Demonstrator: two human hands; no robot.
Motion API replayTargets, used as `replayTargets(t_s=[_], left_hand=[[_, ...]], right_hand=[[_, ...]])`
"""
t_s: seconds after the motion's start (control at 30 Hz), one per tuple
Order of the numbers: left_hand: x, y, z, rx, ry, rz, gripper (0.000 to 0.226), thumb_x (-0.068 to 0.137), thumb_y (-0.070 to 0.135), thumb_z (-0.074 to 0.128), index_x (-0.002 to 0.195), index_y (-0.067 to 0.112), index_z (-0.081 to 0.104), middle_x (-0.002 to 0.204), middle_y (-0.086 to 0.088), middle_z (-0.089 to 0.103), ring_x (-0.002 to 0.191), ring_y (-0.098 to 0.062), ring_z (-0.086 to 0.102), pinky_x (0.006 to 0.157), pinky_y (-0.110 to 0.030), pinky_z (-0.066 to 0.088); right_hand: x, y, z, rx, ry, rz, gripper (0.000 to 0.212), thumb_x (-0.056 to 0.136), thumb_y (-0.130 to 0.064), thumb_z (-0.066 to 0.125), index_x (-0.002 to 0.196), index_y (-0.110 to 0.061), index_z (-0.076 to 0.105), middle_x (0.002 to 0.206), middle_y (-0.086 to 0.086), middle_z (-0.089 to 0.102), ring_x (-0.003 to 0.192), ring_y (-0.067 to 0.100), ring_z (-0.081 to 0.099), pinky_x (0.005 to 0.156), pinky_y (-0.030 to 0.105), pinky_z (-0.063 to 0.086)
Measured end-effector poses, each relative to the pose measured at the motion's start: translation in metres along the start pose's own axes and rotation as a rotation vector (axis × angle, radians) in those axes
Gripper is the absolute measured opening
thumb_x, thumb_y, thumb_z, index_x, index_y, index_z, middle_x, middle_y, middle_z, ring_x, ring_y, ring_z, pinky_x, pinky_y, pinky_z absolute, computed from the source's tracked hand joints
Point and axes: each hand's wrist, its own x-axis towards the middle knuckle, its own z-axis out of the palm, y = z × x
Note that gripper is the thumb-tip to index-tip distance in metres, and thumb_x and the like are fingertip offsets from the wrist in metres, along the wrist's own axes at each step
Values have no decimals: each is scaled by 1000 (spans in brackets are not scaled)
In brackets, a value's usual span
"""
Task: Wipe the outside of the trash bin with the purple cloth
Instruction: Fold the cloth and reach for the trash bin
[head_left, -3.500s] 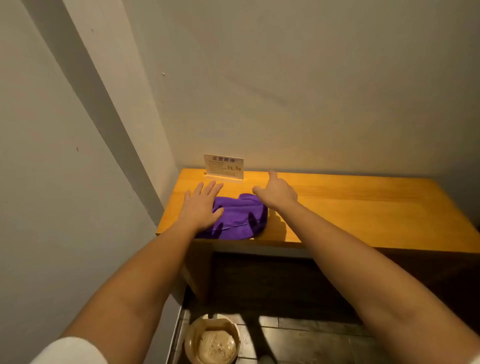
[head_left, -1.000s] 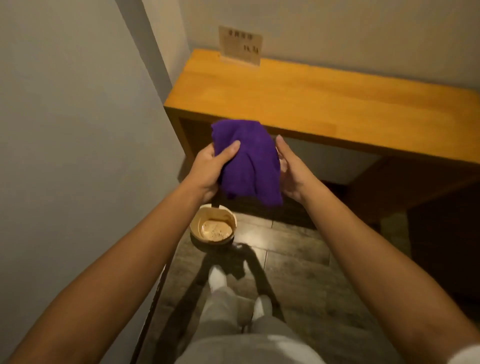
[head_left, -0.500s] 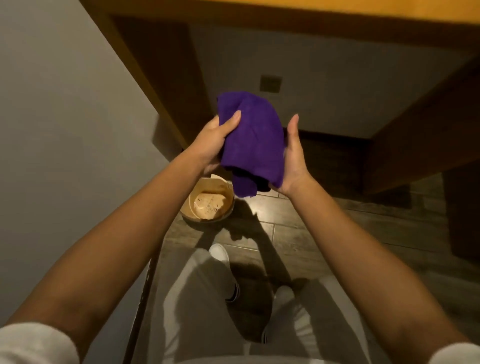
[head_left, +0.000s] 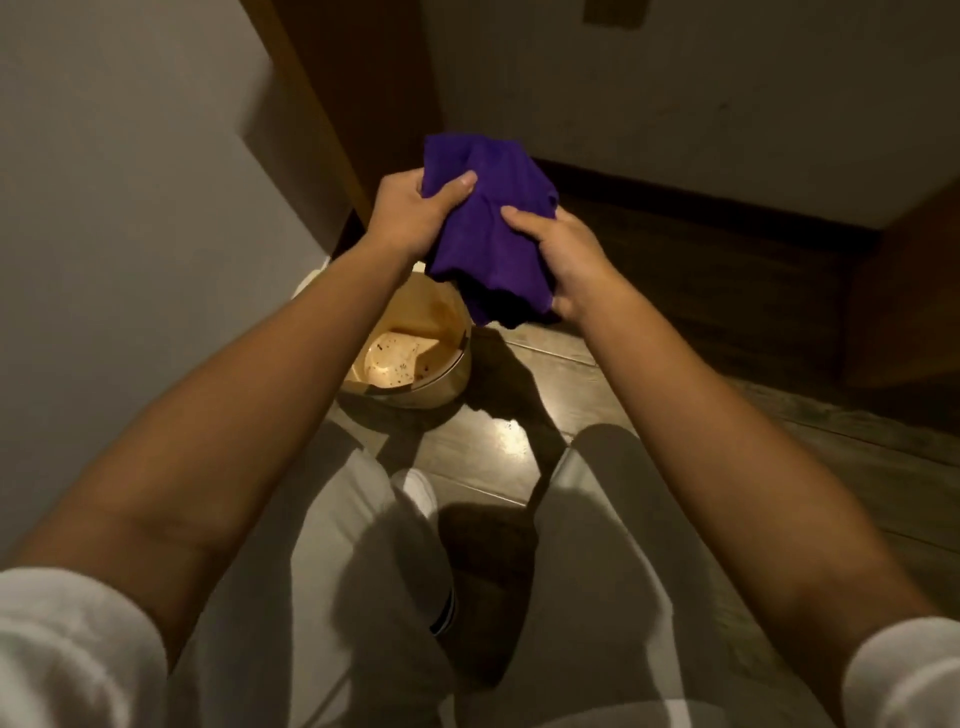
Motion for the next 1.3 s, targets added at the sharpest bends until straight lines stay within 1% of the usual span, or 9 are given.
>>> replayTargets(t_s=[0.2, 0.3, 0.4, 0.47, 0.6, 0.7, 0.8, 1.0, 1.3], left_hand=[[-16, -79, 6, 183, 153, 10, 40, 105, 48, 45, 101, 15, 67, 96, -7, 71, 89, -23, 71, 74, -38, 56], [-48, -126, 4, 752, -82, -67, 54, 107, 51, 36, 107, 9, 70, 100, -14, 72, 96, -30, 67, 88, -44, 53], [-77, -152, -10, 1006, -226, -90, 60, 95, 66, 49, 118, 14, 68, 109, -3, 66, 100, -25, 62, 87, -42, 51], [-85, -161, -15, 1103, -340, -96, 52, 97, 59, 53, 126, 18, 65, 116, -6, 68, 100, -24, 61, 81, -38, 49], [-84, -155, -20, 1143, -432, -102, 33, 105, 30, 52, 134, 18, 61, 121, -12, 68, 105, -29, 62, 85, -39, 49], [-74, -128, -40, 1137, -417, -28, 27, 105, 31, 52, 123, 19, 67, 108, -7, 71, 94, -23, 64, 83, -40, 52], [-62, -101, -60, 907, -355, -7, 21, 105, 27, 54, 111, 14, 69, 94, -2, 75, 82, -18, 73, 85, -43, 58], [-59, -116, -55, 737, -235, 70, 25, 105, 31, 52, 120, 16, 67, 106, -2, 75, 96, -19, 70, 90, -47, 57], [-75, -178, -20, 1082, -335, 219, 28, 107, 47, 32, 129, 31, 40, 92, -9, 70, 69, -19, 62, 60, -39, 55]], right_hand=[[22, 46, -10, 11, 28, -104, 48, 92, -17, 76, 137, -23, 59, 128, 3, 69, 111, 27, 72, 92, 45, 63], [19, 53, -13, 141, 88, -113, 57, 97, -15, 71, 150, -21, 50, 135, 7, 66, 117, 29, 68, 103, 51, 56], [13, 50, -18, 164, 145, -132, 60, 98, -19, 69, 153, -25, 46, 142, 6, 62, 124, 30, 64, 109, 55, 52], [10, 51, -26, 158, 162, -146, 62, 98, -20, 69, 154, -26, 44, 144, 5, 60, 126, 29, 63, 109, 55, 51], [10, 55, -49, 164, 192, -153, 63, 98, -20, 69, 155, -27, 44, 142, 3, 61, 123, 27, 64, 108, 53, 52], [12, 58, -65, 153, 192, -148, 61, 97, -22, 71, 152, -29, 47, 136, 1, 64, 118, 26, 67, 106, 51, 54], [17, 59, -74, 137, 206, -152, 57, 94, -26, 74, 147, -30, 53, 129, -1, 67, 114, 24, 69, 101, 48, 57], [29, 71, -71, 53, 212, -152, 55, 93, -29, 75, 143, -30, 54, 127, -2, 67, 114, 25, 68, 95, 44, 58], [31, 95, -79, 58, 215, -108, 47, 96, -29, 72, 140, -31, 54, 127, 0, 66, 114, 26, 68, 103, 50, 55]])
